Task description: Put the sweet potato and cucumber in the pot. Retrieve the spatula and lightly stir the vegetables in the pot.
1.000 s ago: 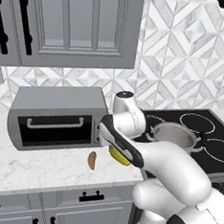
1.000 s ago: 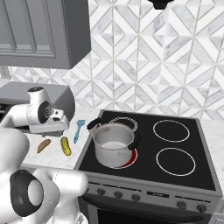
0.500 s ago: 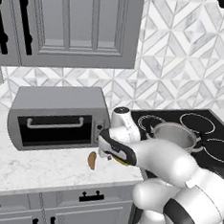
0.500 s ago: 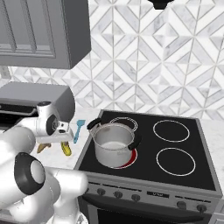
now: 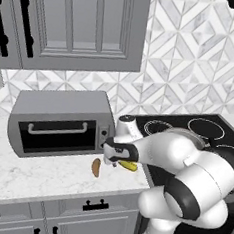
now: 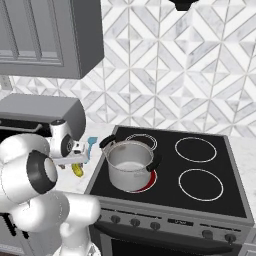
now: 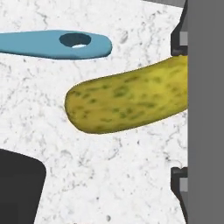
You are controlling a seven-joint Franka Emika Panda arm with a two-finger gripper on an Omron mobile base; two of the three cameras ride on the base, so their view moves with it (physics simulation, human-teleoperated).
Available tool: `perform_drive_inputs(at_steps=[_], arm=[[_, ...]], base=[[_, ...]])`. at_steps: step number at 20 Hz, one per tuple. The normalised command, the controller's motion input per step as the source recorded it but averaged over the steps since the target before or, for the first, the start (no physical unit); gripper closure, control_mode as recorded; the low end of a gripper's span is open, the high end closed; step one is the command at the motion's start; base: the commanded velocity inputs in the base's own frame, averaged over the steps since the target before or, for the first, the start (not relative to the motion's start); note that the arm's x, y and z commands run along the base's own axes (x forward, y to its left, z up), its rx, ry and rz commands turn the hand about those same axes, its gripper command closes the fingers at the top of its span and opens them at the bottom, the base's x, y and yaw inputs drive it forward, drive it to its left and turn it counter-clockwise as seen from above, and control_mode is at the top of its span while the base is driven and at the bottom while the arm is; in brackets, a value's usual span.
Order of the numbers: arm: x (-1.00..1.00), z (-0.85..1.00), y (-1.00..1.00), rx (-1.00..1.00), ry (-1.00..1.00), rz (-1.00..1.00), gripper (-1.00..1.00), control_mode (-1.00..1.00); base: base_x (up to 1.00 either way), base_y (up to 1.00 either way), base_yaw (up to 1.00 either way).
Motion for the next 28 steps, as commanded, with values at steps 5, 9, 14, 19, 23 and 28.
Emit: perform_drive_inputs(at_steps=[5, 9, 14, 19, 23, 28], arm=[[0.26, -0.07, -0.10, 0.00, 0.00, 0.00, -1.00, -1.00], [0.15, -0.31, -0.03, 0.00, 0.00, 0.00, -1.00, -1.00], [0.06, -0.46, 0.00, 0.00, 0.00, 0.00, 1.00, -1.00], [-0.17, 0.23, 0.00, 0.00, -0.09, 0.00, 1.00, -1.00], [-0.49, 1.00, -0.23, 0.06, -0.19, -0.03, 1.00, -1.00], [-0.56, 1.00, -0.25, 0.11, -0.13, -0.07, 1.00, -1.00]], base=[[0.00, 0.00, 0.00], [0.00, 0.00, 0.00], [0.00, 0.00, 0.00], [0.00, 0.00, 0.00], [0.00, 0.00, 0.00], [0.00, 0.00, 0.00]])
